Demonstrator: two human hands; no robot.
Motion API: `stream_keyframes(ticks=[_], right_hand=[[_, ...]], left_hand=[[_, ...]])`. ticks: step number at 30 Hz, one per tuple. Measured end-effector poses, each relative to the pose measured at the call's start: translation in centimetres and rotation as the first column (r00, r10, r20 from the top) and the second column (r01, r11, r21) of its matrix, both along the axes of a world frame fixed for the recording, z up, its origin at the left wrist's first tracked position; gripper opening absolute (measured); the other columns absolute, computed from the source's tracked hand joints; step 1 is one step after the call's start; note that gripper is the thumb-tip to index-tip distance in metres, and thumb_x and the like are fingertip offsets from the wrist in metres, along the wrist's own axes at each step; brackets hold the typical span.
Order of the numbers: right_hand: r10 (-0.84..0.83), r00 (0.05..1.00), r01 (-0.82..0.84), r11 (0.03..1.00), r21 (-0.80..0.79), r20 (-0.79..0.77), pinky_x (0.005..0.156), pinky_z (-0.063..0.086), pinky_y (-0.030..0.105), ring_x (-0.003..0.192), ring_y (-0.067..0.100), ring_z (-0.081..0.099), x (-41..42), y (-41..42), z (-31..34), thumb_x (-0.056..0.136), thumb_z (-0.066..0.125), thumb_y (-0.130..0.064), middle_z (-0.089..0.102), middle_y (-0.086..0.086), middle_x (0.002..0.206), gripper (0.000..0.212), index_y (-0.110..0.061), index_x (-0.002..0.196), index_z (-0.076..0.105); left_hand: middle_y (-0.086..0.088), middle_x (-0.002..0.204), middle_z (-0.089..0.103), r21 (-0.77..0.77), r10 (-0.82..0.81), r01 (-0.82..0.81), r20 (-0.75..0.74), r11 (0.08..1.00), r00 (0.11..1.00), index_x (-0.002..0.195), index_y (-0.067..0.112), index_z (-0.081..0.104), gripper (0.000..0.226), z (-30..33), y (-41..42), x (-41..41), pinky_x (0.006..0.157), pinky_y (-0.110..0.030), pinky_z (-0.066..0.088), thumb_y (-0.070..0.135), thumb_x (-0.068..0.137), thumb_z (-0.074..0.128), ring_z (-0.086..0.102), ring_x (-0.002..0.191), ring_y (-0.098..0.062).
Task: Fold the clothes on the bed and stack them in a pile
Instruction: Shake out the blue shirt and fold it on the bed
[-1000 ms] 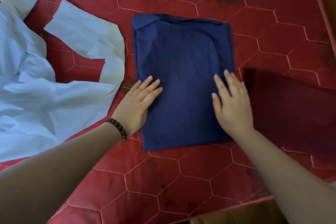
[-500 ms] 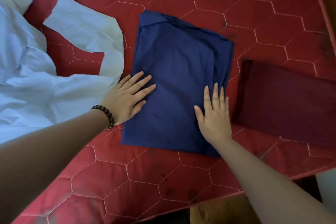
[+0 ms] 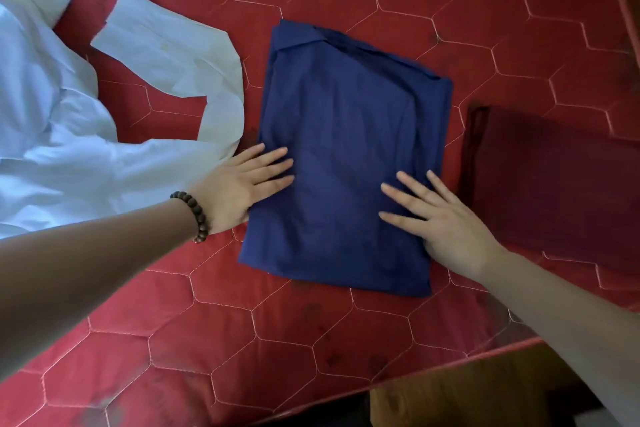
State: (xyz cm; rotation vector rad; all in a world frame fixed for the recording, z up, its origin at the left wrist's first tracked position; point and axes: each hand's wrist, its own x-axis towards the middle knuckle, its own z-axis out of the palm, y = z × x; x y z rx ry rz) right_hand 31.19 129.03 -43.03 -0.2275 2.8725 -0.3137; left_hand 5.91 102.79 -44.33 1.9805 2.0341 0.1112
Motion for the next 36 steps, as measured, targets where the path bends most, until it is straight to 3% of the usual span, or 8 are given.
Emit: stream_keyframes(ticks=[4, 7, 10, 15, 19, 24, 31, 36], right_hand=[[-0.340, 0.927, 0.373, 0.783, -0.497, 0.159, 0.104, 0.044, 0.042, 0.105, 0.020, 0.066, -0.5, -0.5, 1.0, 0.075, 0.057, 0.008, 0.074, -0.002, 0.102, 0.040, -0.018, 0.101, 0.073], [-0.607, 0.453, 0.820, -0.003, -0.572, 0.652, 0.084, 0.051, 0.039, 0.081, 0.017, 0.063, -1.9, -0.7, 0.4, 0.095, 0.047, 0.001, 0.070, -0.017, 0.074, 0.028, -0.022, 0.098, 0.062], [-0.540, 0.078, 0.686, -0.580, -0.438, 0.838, 0.071, 0.056, 0.029, 0.069, 0.008, 0.067, -3.4, -1.6, -0.4, 0.082, 0.064, -0.001, 0.069, -0.008, 0.076, 0.017, -0.016, 0.091, 0.061], [-0.656, -0.122, 0.720, -0.575, -0.389, 0.745, 0.091, 0.052, 0.043, 0.100, 0.024, 0.067, -3.2, -3.3, -1.0, 0.094, 0.058, -0.035, 0.073, 0.003, 0.104, 0.019, -0.023, 0.086, 0.071], [-0.435, 0.052, 0.483, -0.777, -0.404, 0.899, 0.089, 0.052, 0.036, 0.108, 0.014, 0.066, -2.1, -2.9, -0.1, 0.085, 0.042, -0.071, 0.069, -0.004, 0.119, 0.063, -0.024, 0.122, 0.062], [-0.705, 0.118, 0.720, -0.424, -0.550, 0.699, 0.094, 0.051, 0.037, 0.105, 0.015, 0.068, -1.1, -3.7, 0.6, 0.093, 0.061, -0.025, 0.073, -0.002, 0.110, 0.020, -0.021, 0.111, 0.068], [-0.730, -0.091, 0.731, -0.511, -0.452, 0.677, 0.088, 0.055, 0.035, 0.095, 0.013, 0.070, -0.1, -5.3, -0.6, 0.093, 0.063, -0.022, 0.074, -0.007, 0.099, 0.008, -0.027, 0.095, 0.070], [-0.872, -0.091, 0.786, -0.359, -0.503, 0.481, 0.077, 0.050, 0.027, 0.085, 0.002, 0.065, -1.4, -5.6, -0.1, 0.098, 0.054, -0.028, 0.068, -0.016, 0.090, 0.017, -0.033, 0.086, 0.065]], left_hand=[[-0.013, 0.092, 0.073, -0.035, 0.317, -0.327, 0.362, 0.944, 0.877, 0.090, 0.003, 0.074, 0.031, 1.8, 0.9, 0.3, 0.095, -0.046, 0.049, -0.003, 0.065, 0.057, 0.068, 0.094, -0.035], [0.007, 0.049, 0.048, -0.269, 0.711, -0.732, 0.581, 0.626, 0.395, 0.056, 0.017, 0.051, 0.022, 2.1, 2.7, 0.4, 0.051, -0.024, 0.037, 0.008, 0.076, 0.050, 0.044, 0.054, -0.014], [0.001, 0.048, 0.035, -0.349, 0.837, -0.834, 0.502, 0.428, 0.219, 0.054, 0.015, 0.037, 0.041, 1.0, 4.0, 0.3, 0.044, -0.024, 0.022, 0.015, 0.091, 0.055, 0.031, 0.052, -0.014], [-0.003, 0.059, 0.054, -0.271, 0.851, -0.897, 0.492, 0.350, 0.183, 0.069, 0.005, 0.056, 0.036, 0.4, 4.3, 1.0, 0.050, -0.028, 0.033, 0.031, 0.093, 0.060, 0.049, 0.056, -0.017], [-0.017, 0.072, 0.062, -0.185, 0.807, -0.908, 0.548, 0.375, 0.221, 0.082, -0.002, 0.059, 0.028, 0.7, 4.1, 1.5, 0.058, -0.031, 0.040, 0.023, 0.094, 0.059, 0.057, 0.067, -0.027], [0.016, 0.088, 0.065, -0.134, 0.696, -0.876, 0.667, 0.463, 0.266, 0.098, 0.022, 0.063, 0.012, 1.5, 4.4, 1.7, 0.068, -0.006, 0.041, 0.023, 0.099, 0.051, 0.058, 0.080, 0.010], [-0.017, 0.085, 0.064, -0.185, 0.800, -0.834, 0.446, 0.520, 0.401, 0.097, 0.000, 0.057, 0.031, -0.9, 5.3, 0.1, 0.066, -0.036, 0.037, 0.027, 0.102, 0.041, 0.055, 0.078, -0.030], [-0.004, 0.063, 0.047, -0.143, 0.859, -0.896, 0.380, 0.421, 0.344, 0.077, 0.006, 0.045, 0.036, -1.2, 5.8, 0.1, 0.060, -0.035, 0.029, 0.031, 0.103, 0.038, 0.046, 0.064, -0.031]])
